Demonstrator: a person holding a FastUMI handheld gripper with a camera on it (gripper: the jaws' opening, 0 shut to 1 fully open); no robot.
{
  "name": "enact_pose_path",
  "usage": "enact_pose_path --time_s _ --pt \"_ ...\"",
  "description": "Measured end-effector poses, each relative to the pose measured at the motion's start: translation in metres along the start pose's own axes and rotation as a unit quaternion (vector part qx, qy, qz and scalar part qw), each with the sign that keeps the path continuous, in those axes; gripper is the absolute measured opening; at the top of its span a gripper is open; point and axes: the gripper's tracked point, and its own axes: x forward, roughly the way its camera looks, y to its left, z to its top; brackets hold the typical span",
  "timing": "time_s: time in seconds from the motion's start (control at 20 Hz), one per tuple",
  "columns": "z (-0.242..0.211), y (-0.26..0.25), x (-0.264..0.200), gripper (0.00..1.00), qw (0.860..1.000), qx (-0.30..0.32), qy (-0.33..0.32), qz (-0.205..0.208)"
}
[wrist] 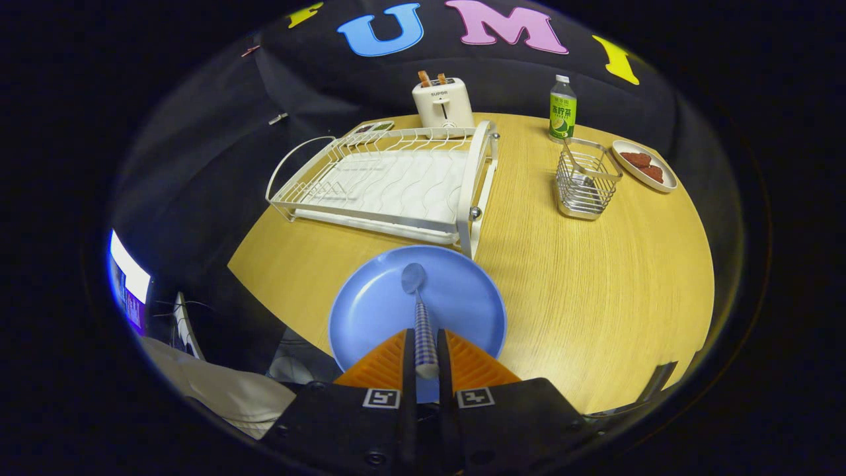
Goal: Take the plate from the dish rack, then take the spoon from the basket and place it into the plate.
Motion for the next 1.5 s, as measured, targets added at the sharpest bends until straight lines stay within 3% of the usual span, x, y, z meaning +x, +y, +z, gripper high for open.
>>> enact_pose_path --time_s 0.35,0.6,0.65,0.9,1.0,1.25,1.5 --pt "-0.017 -0.009 0.004 0.22 0.999 -0.026 0.027 -0.029" --pt "-0.013 -0.014 0.005 0.36 0.999 -0.020 0.021 -0.035" --pt "-0.013 -0.014 0.005 0.41 0.999 -0.019 0.020 -0.036" --pt "-0.011 -0.015 0.003 0.88 0.999 -0.021 0.013 -0.038" --pt "-0.005 -0.013 0.000 0.98 0.999 -0.021 0.004 -0.037" --pt "0.055 -0.012 -0.023 0.99 0.996 -0.024 -0.072 -0.042" --pt "0.137 -0.017 -0.069 0.99 0.983 -0.054 -0.164 -0.062"
